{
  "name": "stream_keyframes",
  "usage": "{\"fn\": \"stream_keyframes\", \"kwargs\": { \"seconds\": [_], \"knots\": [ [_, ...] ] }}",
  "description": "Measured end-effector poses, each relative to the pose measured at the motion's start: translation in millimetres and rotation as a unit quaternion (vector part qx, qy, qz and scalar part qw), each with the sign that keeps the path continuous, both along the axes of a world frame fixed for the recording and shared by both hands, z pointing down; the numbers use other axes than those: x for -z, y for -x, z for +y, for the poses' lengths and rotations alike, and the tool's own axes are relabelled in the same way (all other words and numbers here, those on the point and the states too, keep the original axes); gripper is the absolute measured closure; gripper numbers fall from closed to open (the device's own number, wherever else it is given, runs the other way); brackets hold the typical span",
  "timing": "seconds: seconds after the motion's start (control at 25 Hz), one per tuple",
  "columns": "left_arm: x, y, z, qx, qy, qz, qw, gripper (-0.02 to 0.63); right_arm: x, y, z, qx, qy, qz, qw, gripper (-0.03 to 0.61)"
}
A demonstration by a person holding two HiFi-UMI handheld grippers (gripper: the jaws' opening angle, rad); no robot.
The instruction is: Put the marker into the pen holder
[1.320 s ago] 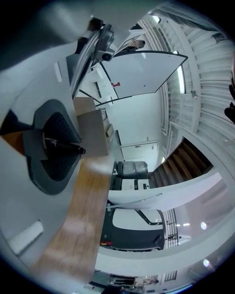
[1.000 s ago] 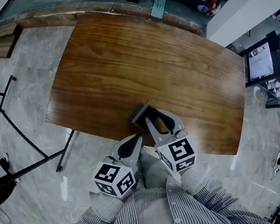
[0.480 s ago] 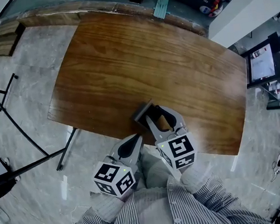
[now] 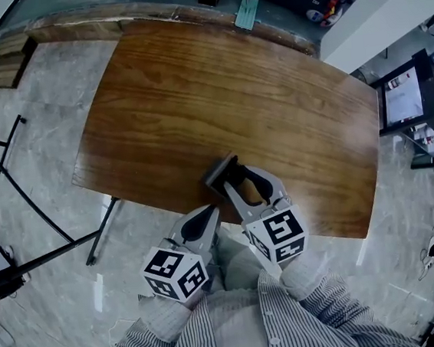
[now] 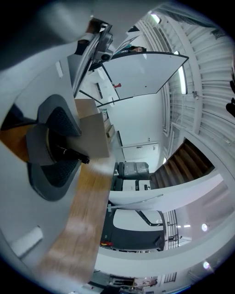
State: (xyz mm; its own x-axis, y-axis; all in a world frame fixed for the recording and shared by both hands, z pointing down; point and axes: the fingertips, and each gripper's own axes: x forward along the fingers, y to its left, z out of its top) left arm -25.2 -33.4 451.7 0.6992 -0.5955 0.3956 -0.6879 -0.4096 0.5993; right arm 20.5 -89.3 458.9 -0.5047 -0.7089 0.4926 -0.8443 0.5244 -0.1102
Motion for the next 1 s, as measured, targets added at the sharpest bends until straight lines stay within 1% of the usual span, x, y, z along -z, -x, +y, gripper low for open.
{"fn": "stream_keyframes", "kwargs": {
  "seconds": [0.12,0.28,0.44,0.56,0.68,0.84,1.0],
  "knots": [
    [2,1,-2,0.001,-0.007,-0.004,1.0000,0.606,5,2,10,0.007,0.001,-0.016,1.000,0.432],
    [12,1,-6,0.001,-0.021,-0.010,0.9997,0.606,17,1,26,0.016,0.002,-0.032,0.999,0.483],
    [20,0,-4,0.001,-0.029,-0.011,0.9995,0.606,37,-1,41,0.015,-0.022,-0.040,0.999,0.543],
    [23,-1,-2,0.003,-0.031,-0.008,0.9995,0.606,45,-2,50,0.013,-0.028,-0.050,0.998,0.578],
    [26,-3,2,0.002,-0.031,-0.005,0.9995,0.606,46,-3,59,0.014,-0.027,-0.061,0.998,0.578],
    [26,-7,8,-0.007,-0.032,-0.013,0.9994,0.606,43,0,69,0.010,-0.010,-0.086,0.996,0.578],
    [28,-9,16,-0.017,-0.034,-0.020,0.9991,0.606,46,4,78,0.016,-0.002,-0.091,0.996,0.578]
  ]
}}
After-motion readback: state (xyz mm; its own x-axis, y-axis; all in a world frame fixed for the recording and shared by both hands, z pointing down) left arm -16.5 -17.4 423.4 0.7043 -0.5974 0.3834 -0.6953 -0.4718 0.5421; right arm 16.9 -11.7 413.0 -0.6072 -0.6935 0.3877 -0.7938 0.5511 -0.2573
